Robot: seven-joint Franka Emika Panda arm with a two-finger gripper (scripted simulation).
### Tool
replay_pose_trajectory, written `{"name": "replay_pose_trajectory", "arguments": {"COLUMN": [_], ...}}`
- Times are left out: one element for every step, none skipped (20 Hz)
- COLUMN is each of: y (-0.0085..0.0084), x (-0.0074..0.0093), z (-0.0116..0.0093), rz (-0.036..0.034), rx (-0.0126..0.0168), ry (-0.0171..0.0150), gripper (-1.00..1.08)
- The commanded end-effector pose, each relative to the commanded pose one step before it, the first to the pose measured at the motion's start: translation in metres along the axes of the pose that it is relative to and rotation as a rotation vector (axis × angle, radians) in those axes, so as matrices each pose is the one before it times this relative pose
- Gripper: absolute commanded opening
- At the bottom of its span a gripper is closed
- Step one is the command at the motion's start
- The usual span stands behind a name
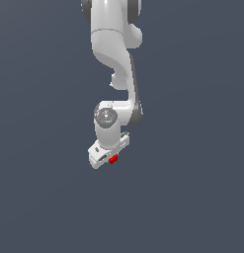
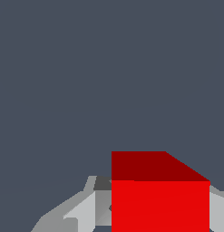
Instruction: Pick up the red cube and move it to a goal position.
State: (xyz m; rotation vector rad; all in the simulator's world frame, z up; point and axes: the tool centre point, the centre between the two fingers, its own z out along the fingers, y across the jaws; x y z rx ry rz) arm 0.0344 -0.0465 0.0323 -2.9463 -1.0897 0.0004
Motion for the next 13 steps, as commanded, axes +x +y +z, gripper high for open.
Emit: {"name": "replay_pose_trajectory", "arguments": {"y": [0.0054, 0.00163, 0.00147, 0.00132, 0.00118, 0.00104, 0.0009, 0.00076, 0.00063, 0.00049, 0.00036, 0.00021, 0.00007], "x": [0.00976, 0.00305, 0.00275, 0.00245, 0.00216, 0.00187, 0.00159, 0.00132, 0.00106, 0.0008, 0.00056, 0.00032, 0.0001], "z": [-0.00147, -0.00035, -0.00032, -0.00028, -0.00024, -0.0002, -0.00017, -0.00013, -0.0001, -0.00007, -0.00004, -0.00002, -0.00001], "rz": [0.00045, 0.0, 0.0, 0.0, 0.0, 0.0, 0.0, 0.0, 0.0, 0.0, 0.0, 0.0, 0.0], "rx": [-0.00032, 0.0, 0.0, 0.0, 0.0, 0.0, 0.0, 0.0, 0.0, 0.0, 0.0, 0.0, 0.0], "ry": [0.00012, 0.0, 0.0, 0.0, 0.0, 0.0, 0.0, 0.0, 0.0, 0.0, 0.0, 0.0, 0.0], "gripper": [-1.0, -1.0, -1.0, -1.0, -1.0, -1.0, -1.0, -1.0, -1.0, -1.0, -1.0, -1.0, -1.0]}}
